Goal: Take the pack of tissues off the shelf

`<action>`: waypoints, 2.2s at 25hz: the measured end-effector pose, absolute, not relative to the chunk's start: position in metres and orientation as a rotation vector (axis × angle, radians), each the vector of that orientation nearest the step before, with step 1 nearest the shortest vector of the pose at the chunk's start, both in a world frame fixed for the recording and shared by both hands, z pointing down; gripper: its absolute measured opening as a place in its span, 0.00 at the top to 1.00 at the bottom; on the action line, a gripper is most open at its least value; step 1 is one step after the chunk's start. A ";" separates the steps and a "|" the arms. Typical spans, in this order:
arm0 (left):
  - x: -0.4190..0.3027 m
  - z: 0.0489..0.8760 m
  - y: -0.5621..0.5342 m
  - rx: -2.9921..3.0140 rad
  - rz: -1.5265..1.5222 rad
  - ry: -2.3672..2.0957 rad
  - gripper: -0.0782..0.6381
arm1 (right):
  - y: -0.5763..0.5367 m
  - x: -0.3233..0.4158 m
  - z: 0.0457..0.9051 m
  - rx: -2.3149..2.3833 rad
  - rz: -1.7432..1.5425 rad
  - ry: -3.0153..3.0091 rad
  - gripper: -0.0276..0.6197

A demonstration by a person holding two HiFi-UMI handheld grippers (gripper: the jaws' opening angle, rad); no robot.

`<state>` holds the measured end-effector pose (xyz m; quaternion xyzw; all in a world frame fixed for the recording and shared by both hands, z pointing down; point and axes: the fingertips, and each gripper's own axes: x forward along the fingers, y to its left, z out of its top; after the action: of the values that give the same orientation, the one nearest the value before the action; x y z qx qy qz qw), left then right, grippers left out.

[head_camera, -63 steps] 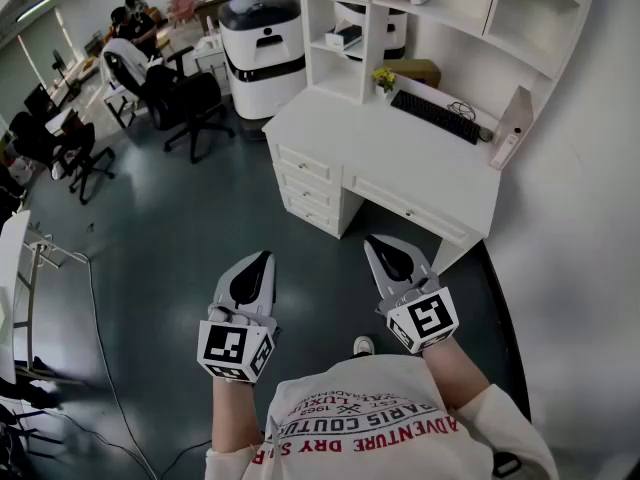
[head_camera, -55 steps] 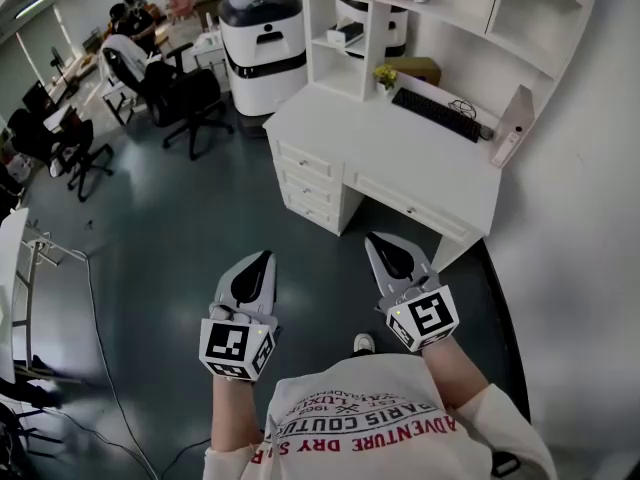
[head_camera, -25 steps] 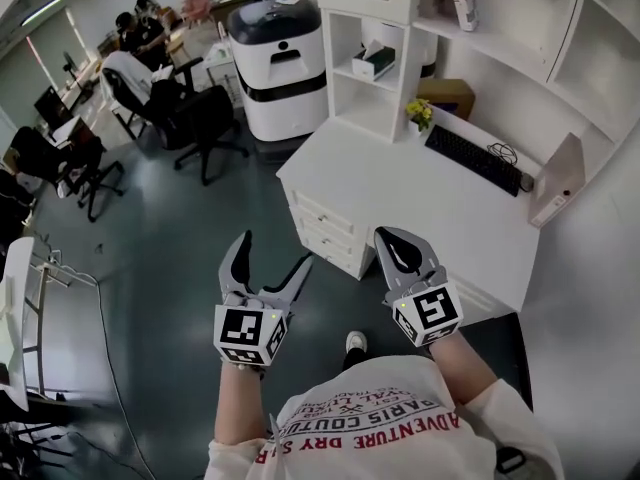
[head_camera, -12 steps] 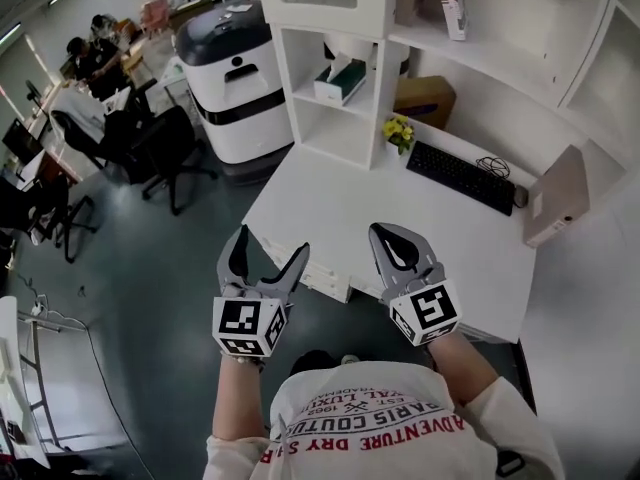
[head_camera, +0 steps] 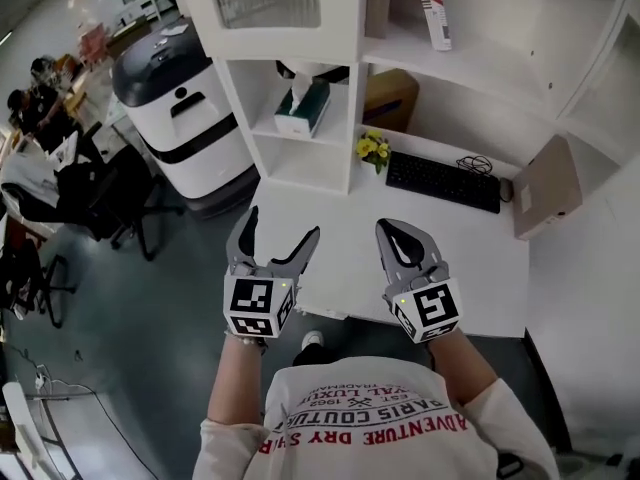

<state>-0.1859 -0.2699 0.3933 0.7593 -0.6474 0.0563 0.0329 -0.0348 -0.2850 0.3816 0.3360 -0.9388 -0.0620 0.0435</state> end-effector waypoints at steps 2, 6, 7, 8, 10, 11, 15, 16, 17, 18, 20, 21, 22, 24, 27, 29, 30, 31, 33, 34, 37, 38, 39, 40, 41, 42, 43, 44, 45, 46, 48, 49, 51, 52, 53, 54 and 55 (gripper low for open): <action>-0.196 0.399 -0.297 2.372 0.229 -1.955 0.24 | -0.303 -0.043 0.383 1.092 -0.193 -2.836 0.96; -0.216 0.403 -0.351 2.432 0.229 -1.904 0.24 | -0.334 -0.055 0.381 1.237 -0.186 -2.791 0.96; -0.221 0.404 -0.364 2.445 0.229 -1.891 0.24 | -0.340 -0.059 0.380 1.262 -0.194 -2.781 0.96; -0.225 0.406 -0.376 2.454 0.231 -1.877 0.24 | -0.347 -0.063 0.381 1.285 -0.201 -2.769 0.96; -0.234 0.409 -0.400 2.465 0.219 -1.855 0.24 | -0.360 -0.070 0.383 1.327 -0.206 -2.739 0.96; -0.239 0.410 -0.412 2.469 0.209 -1.848 0.24 | -0.366 -0.074 0.384 1.347 -0.205 -2.725 0.96; -0.249 0.418 -0.457 2.479 0.212 -1.811 0.21 | -0.385 -0.088 0.381 1.410 -0.174 -2.724 0.96; -0.250 0.421 -0.467 2.480 0.215 -1.795 0.19 | -0.389 -0.091 0.380 1.420 -0.158 -2.732 0.96; -0.250 0.424 -0.478 2.479 0.218 -1.783 0.17 | -0.393 -0.095 0.378 1.429 -0.150 -2.737 0.96; -0.251 0.427 -0.489 2.476 0.222 -1.777 0.14 | -0.397 -0.098 0.377 1.436 -0.148 -2.737 0.96; -0.253 0.432 -0.508 2.465 0.233 -1.781 0.11 | -0.405 -0.104 0.380 1.440 -0.141 -2.723 0.96; -0.255 0.434 -0.516 2.457 0.242 -1.787 0.10 | -0.409 -0.106 0.382 1.437 -0.138 -2.714 0.96; -0.256 0.437 -0.524 2.448 0.251 -1.791 0.09 | -0.413 -0.109 0.385 1.431 -0.139 -2.706 0.96; -0.257 0.442 -0.537 2.431 0.271 -1.788 0.09 | -0.420 -0.113 0.387 1.420 -0.147 -2.695 0.96; -0.255 0.449 -0.551 2.417 0.309 -1.776 0.09 | -0.431 -0.116 0.387 1.404 -0.152 -2.692 0.96; -0.255 0.452 -0.556 2.402 0.313 -1.782 0.09 | -0.438 -0.118 0.388 1.387 -0.152 -2.694 0.96; -0.255 0.453 -0.560 2.389 0.313 -1.792 0.09 | -0.442 -0.118 0.389 1.381 -0.145 -2.691 0.96; -0.257 0.455 -0.563 2.374 0.318 -1.799 0.09 | -0.446 -0.118 0.391 1.377 -0.135 -2.687 0.96; -0.256 0.460 -0.570 2.352 0.332 -1.780 0.10 | -0.455 -0.117 0.394 1.370 -0.122 -2.678 0.96; -0.255 0.462 -0.572 2.348 0.340 -1.772 0.10 | -0.458 -0.116 0.394 1.367 -0.121 -2.675 0.96; -0.256 0.464 -0.575 2.341 0.349 -1.795 0.20 | -0.463 -0.114 0.393 1.357 -0.135 -2.675 0.96; -0.257 0.464 -0.575 2.337 0.343 -1.800 0.21 | -0.464 -0.113 0.393 1.353 -0.138 -2.674 0.96; -0.257 0.463 -0.576 2.335 0.335 -1.800 0.22 | -0.466 -0.112 0.394 1.350 -0.137 -2.674 0.96; -0.258 0.463 -0.576 2.333 0.329 -1.801 0.23 | -0.467 -0.111 0.394 1.349 -0.134 -2.674 0.96; -0.258 0.462 -0.576 2.331 0.325 -1.805 0.24 | -0.468 -0.110 0.395 1.349 -0.133 -2.673 0.96; -0.258 0.461 -0.576 2.327 0.322 -1.809 0.25 | -0.468 -0.108 0.395 1.352 -0.134 -2.672 0.96; -0.259 0.461 -0.575 2.322 0.319 -1.810 0.26 | -0.468 -0.107 0.394 1.357 -0.137 -2.672 0.96; -0.259 0.460 -0.573 2.314 0.317 -1.813 0.27 | -0.467 -0.107 0.393 1.362 -0.140 -2.674 0.96; -0.261 0.459 -0.571 2.305 0.315 -1.819 0.27 | -0.466 -0.107 0.392 1.364 -0.141 -2.679 0.96; -0.263 0.459 -0.568 2.298 0.312 -1.823 0.27 | -0.464 -0.107 0.392 1.364 -0.142 -2.683 0.96; -0.267 0.457 -0.560 2.294 0.308 -1.831 0.27 | -0.461 -0.108 0.390 1.363 -0.147 -2.690 0.96; -0.269 0.455 -0.556 2.296 0.310 -1.840 0.27 | -0.460 -0.108 0.389 1.365 -0.151 -2.692 0.96; -0.272 0.448 -0.546 2.311 0.309 -1.850 0.27 | -0.456 -0.107 0.387 1.372 -0.158 -2.694 0.96; -0.271 0.444 -0.539 2.321 0.303 -1.844 0.27 | -0.453 -0.106 0.387 1.377 -0.161 -2.694 0.96; -0.270 0.440 -0.532 2.333 0.297 -1.836 0.27 | -0.450 -0.106 0.386 1.381 -0.165 -2.694 0.96; -0.269 0.436 -0.524 2.344 0.292 -1.830 0.27 | -0.447 -0.106 0.385 1.384 -0.170 -2.693 0.96; -0.269 0.432 -0.515 2.356 0.286 -1.824 0.27 | -0.443 -0.106 0.385 1.388 -0.175 -2.693 0.96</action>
<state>-0.2692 -0.5152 0.4325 0.7849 -0.6078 0.0953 0.0741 -0.1058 -0.4434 0.3847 0.4567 -0.8861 -0.0576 0.0533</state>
